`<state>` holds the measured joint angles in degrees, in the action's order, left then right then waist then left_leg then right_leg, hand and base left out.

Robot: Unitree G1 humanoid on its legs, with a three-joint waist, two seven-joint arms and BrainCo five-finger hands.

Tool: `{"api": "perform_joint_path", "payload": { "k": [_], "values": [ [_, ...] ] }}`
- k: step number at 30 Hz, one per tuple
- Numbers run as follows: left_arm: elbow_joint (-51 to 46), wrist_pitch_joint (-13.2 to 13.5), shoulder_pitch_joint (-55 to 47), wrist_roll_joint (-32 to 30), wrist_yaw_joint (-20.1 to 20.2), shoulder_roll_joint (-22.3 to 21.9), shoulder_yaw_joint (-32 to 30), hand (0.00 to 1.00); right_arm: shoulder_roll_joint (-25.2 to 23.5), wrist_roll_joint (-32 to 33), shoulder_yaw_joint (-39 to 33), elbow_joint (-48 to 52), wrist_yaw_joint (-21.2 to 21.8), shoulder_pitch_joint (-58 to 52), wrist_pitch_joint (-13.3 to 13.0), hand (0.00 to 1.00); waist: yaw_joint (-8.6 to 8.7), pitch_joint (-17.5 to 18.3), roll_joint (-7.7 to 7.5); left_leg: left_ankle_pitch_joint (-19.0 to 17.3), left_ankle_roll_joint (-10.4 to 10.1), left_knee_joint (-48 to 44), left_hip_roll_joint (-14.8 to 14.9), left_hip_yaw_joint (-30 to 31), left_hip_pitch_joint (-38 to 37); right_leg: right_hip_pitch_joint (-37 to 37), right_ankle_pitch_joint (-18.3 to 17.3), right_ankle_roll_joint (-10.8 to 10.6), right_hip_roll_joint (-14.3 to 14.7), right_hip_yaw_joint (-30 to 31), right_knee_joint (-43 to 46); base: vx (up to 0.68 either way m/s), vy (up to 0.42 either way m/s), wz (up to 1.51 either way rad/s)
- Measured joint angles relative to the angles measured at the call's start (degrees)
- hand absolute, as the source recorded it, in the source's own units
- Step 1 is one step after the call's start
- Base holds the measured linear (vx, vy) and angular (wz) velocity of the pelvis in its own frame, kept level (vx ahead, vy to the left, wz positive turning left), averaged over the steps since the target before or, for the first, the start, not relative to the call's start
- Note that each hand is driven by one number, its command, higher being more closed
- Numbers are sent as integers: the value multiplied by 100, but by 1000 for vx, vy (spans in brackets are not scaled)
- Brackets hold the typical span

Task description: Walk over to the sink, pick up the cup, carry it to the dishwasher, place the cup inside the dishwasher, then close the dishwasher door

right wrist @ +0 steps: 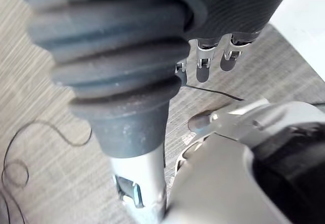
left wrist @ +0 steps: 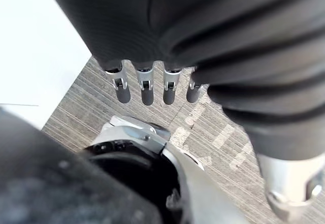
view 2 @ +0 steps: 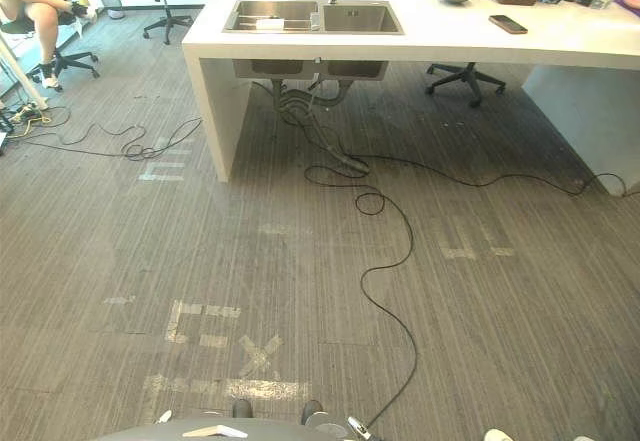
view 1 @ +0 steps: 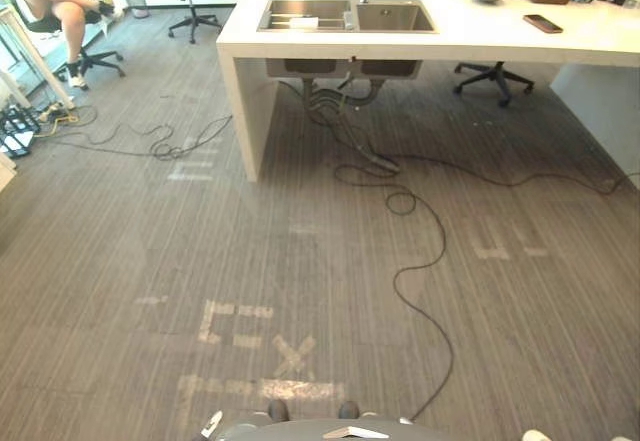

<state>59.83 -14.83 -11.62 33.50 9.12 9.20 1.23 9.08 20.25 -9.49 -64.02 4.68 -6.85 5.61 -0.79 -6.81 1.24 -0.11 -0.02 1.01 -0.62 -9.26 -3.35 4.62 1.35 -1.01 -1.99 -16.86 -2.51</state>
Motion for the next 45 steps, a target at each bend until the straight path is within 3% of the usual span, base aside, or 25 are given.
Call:
{"api": "perform_joint_path", "payload": {
  "k": [1, 3, 5, 11, 13, 15, 18, 21, 26, 30, 36, 40, 44, 45],
  "values": [
    [-7, 75, -2, -46, 22, -3, 1, 0, 3, -298, 15, -1, -15, 30, -169, 0, -41, 0, -12, 5, 2, 37, -3, 11, -57, 58, 8, -10, 6, -42, -72, 67, -1, 6],
    [-12, 309, 0, -246, 111, -10, 10, 0, -13, -288, 45, 8, -36, 157, -385, 0, -87, -2, -26, 53, 41, 108, -15, 77, -96, 129, 62, -9, 15, -169, -140, 112, -4, 19],
    [-107, 713, -41, -254, 162, -28, 67, 0, -36, 188, 149, 71, -144, 423, -594, 0, -112, -20, -36, 157, 72, 250, -40, 173, -119, 155, 73, -37, 18, -287, -205, 100, 4, 25],
    [-1345, 1474, -192, 21, 261, -291, 116, 0, -235, 925, 251, 1031, -353, 847, -890, 0, -266, -117, -94, 178, 76, 340, -106, 353, -159, 237, 10, -129, -29, -484, -206, 30, 23, 18],
    [-1443, 1317, 38, 16, 490, -320, 165, 0, -277, 936, 263, 1195, -342, 937, -930, 0, -266, -147, -145, 177, 76, 342, -112, 315, -161, 236, 5, -136, -38, -461, -207, -16, 43, -3],
    [-1307, 1322, 386, 22, 336, -325, 243, 0, -298, 897, 384, 1215, -274, 969, -928, 0, -229, -173, -187, 169, 69, 344, -110, 261, -183, 233, 5, -136, -38, -400, -207, -17, 32, -13],
    [-910, 1342, 962, 0, -638, -376, 364, 0, -306, 534, 677, 1220, -85, 867, -802, 0, -161, -265, -203, 155, 48, 344, -100, 99, -324, 333, 15, -133, -36, -269, -205, -10, 21, -22],
    [-915, 1320, 1104, -142, -858, -422, 420, 0, -357, 527, 837, 1222, -85, 761, -738, 0, -45, -291, -197, 143, 31, 345, -95, -7, -396, 380, 15, -135, -37, -216, -204, -33, 10, -16],
    [-885, 1263, 1012, -229, -914, -498, 510, 0, -430, 511, 944, 1221, -174, 700, -587, 0, -61, -295, -189, 142, 32, 346, -58, -180, -413, 337, 39, -114, -13, -91, -175, -37, 10, -11],
    [-935, 1373, 877, -259, -1021, -475, 421, 0, -415, 405, 960, 1221, -218, 678, -543, 0, -87, -291, -171, 138, 38, 351, -38, -315, -480, 361, 68, -85, 4, 36, -175, -55, 12, -14],
    [-1335, 1524, 583, -918, -1314, -471, 256, 0, -386, 397, 1055, 1221, -208, 643, -500, 0, -70, -257, -105, 95, 63, 383, -9, -557, -489, 298, 129, -76, 38, 244, -226, -55, 12, -20],
    [-1430, 1555, 457, -1352, -1497, -476, 117, 0, -386, 180, 1054, 1134, -132, 594, -304, 0, -84, -248, -106, 77, 77, 383, 1, -669, -472, 212, 168, -69, 49, 370, -243, -18, 15, -18],
    [-1412, 1472, 382, -1118, -1447, -488, 108, 0, -361, 181, 1039, 1122, -99, 512, -208, 0, -83, -245, -118, 52, 97, 382, -4, -692, -466, 193, 171, -89, 45, 380, -245, 20, 17, -3],
    [-1365, 1322, 352, -823, -1296, -494, 101, 0, -385, 185, 954, 1091, -99, 513, -144, 0, -88, -242, -122, 44, 100, 382, -8, -685, -465, 195, 167, -93, 42, 366, -245, 31, 14, 3]
  ]
}}
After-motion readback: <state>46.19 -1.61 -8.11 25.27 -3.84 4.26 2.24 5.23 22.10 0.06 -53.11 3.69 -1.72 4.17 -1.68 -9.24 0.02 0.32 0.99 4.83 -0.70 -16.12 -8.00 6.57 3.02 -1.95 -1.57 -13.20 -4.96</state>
